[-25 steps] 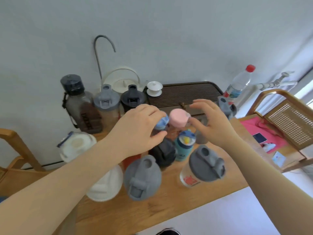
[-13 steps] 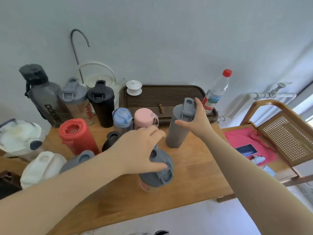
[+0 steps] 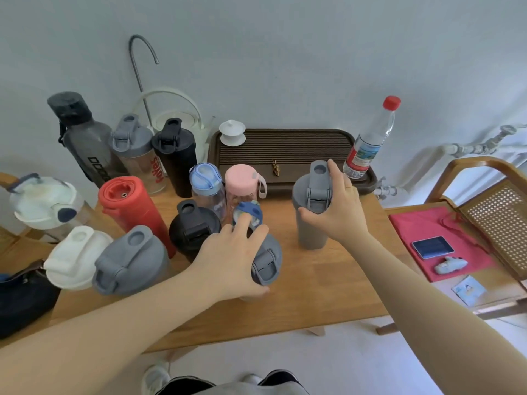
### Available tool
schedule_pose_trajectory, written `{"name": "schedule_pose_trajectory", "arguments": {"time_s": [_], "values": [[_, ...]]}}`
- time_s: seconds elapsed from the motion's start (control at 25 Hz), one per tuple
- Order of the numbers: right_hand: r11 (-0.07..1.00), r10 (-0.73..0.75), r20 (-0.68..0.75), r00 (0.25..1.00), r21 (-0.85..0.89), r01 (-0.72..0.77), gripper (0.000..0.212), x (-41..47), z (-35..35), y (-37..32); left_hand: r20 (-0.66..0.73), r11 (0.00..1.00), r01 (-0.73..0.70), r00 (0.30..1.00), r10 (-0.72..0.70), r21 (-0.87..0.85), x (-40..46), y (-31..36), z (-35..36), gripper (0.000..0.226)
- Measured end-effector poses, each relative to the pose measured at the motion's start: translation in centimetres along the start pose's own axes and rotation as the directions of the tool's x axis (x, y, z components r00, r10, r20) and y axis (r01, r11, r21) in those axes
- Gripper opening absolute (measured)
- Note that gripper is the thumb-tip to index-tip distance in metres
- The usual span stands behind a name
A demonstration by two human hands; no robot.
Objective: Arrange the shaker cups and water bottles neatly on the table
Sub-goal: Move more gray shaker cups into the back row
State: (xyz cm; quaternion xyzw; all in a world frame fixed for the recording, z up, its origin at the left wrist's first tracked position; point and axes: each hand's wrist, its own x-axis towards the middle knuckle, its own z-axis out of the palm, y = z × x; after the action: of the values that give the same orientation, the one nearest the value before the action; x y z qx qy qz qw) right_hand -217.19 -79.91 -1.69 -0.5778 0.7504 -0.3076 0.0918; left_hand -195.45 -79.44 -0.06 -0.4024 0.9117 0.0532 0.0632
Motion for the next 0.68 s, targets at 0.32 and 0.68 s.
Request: {"name": "schedule_pose_trajectory", "arguments": {"time_s": [0.32,0.68], "values": [[0.952,-0.128,-0.248,0.960,0.242,0.189,0.096,0.1,-4.2,-7.1,-0.381,0.971,-0.187,0.917,0.119,-0.147,-1.6,-3.5,-7.4,0.091],[0.882,-0.200,-0.364,0.910,0.338,0.329,0.092,3.8,-4.3,-19.1,-0.604,0.977,-0.152,0.796,0.030,-0.151,-4.2,-13.9,-16.9,0.088]]}}
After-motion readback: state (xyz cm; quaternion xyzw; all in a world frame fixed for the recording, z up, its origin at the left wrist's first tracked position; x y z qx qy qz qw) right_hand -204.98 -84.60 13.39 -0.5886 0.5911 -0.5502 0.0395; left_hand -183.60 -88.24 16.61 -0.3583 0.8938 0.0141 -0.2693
